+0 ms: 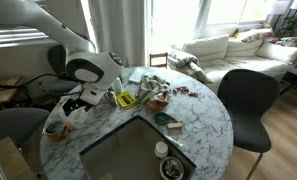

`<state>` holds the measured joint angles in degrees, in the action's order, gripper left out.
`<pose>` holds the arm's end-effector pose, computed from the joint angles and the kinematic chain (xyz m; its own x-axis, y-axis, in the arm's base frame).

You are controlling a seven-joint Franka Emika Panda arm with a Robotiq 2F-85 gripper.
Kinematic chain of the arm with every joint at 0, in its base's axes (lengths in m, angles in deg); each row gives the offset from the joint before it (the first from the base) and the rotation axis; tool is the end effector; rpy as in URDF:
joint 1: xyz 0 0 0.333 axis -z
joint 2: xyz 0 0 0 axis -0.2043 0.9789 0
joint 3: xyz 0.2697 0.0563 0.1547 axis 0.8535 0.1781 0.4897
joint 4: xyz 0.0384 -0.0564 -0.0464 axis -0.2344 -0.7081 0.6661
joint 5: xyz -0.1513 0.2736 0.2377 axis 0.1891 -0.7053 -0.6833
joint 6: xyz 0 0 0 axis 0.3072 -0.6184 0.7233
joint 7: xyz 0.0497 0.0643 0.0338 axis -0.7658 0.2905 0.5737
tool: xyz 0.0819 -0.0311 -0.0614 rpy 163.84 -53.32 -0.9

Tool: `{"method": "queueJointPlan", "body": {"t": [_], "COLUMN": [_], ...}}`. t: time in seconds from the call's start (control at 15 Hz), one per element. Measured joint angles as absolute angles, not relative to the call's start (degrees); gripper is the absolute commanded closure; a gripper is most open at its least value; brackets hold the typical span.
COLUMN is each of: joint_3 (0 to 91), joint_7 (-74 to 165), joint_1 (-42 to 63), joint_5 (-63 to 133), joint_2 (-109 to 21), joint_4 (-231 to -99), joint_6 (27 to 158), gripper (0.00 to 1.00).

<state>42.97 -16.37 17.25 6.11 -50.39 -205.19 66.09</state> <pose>0.4491 -0.0660 0.2393 -0.1916 -0.8690 -0.4563 -0.8981 -0.0323 0.4386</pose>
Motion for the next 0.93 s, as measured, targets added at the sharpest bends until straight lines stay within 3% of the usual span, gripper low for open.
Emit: {"method": "queueJointPlan", "body": {"t": [0.27, 0.67, 0.8, 0.93], "joint_3": [42.97, 42.97, 42.93, 42.74], "joint_7": [-16.0, -13.06, -12.09, -11.51], "joint_1": [17.37, 18.19, 18.57, 18.85], "joint_5": [1.8, -6.18, -8.0, -8.58], "joint_2": [-48.36, -45.15, -44.73, -44.69], "joint_4": [-204.68, -203.08, -202.63, -202.14], "joint_6": [63.13, 60.88, 60.43, 59.61], "gripper": [0.4, 0.86, 0.99, 1.0]}}
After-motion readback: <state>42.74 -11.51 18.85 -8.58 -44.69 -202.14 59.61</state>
